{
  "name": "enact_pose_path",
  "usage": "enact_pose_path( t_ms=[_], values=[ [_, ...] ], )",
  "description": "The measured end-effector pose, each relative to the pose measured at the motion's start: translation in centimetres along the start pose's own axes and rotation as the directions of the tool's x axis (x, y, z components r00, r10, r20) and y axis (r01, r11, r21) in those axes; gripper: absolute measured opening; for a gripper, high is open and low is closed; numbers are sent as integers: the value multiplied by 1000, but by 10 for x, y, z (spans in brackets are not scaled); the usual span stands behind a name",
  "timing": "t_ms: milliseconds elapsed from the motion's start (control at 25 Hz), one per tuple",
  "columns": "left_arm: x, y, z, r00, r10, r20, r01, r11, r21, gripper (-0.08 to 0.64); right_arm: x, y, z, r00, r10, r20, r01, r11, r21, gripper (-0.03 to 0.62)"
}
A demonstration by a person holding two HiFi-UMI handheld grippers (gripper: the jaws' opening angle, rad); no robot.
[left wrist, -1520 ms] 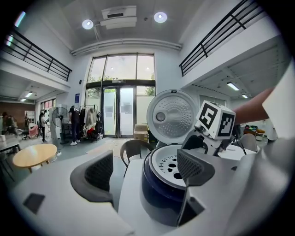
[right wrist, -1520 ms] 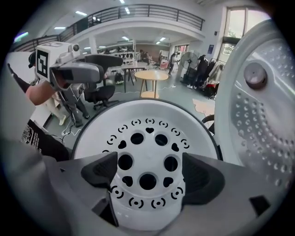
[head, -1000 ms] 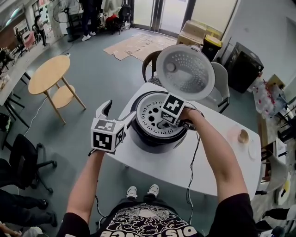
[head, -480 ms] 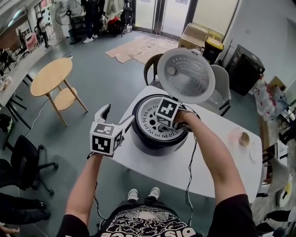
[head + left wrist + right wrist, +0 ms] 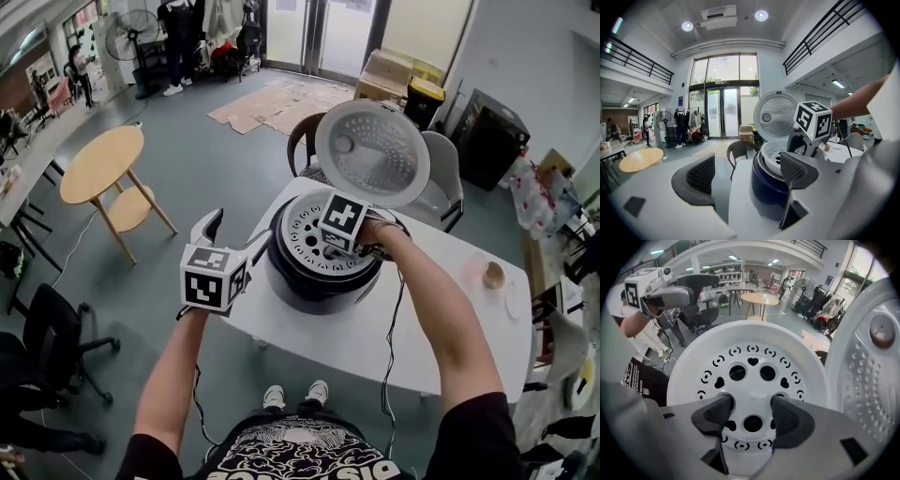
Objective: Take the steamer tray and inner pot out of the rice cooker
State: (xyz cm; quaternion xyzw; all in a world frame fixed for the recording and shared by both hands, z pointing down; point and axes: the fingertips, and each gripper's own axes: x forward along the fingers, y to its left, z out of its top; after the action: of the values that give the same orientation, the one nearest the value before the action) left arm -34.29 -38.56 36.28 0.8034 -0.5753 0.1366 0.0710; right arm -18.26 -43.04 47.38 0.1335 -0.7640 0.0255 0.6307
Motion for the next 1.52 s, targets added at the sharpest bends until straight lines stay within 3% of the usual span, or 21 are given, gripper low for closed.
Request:
enact_pose_path(
  t_ms=[520,720,920,1280,1520],
  values=[
    [-15,-7,13,996,-78,45,77,996,34,422,-56,11,9,995,-97,18,96,995,21,287],
    [-17,-18,22,985,-155,76,152,987,49,422,-78,18,-2,991,-134,11,133,988,79,287],
    [-10,-52,38,960,-261,102,254,964,76,422,-101,22,-36,985,-169,-19,169,970,172,287],
    [4,-136,61,881,-460,109,449,886,117,422,-139,40,-126,970,-231,-70,240,895,376,284],
    [2,-225,83,775,-622,111,605,781,156,422,-161,70,-210,961,-238,-141,277,804,526,284]
  ],
)
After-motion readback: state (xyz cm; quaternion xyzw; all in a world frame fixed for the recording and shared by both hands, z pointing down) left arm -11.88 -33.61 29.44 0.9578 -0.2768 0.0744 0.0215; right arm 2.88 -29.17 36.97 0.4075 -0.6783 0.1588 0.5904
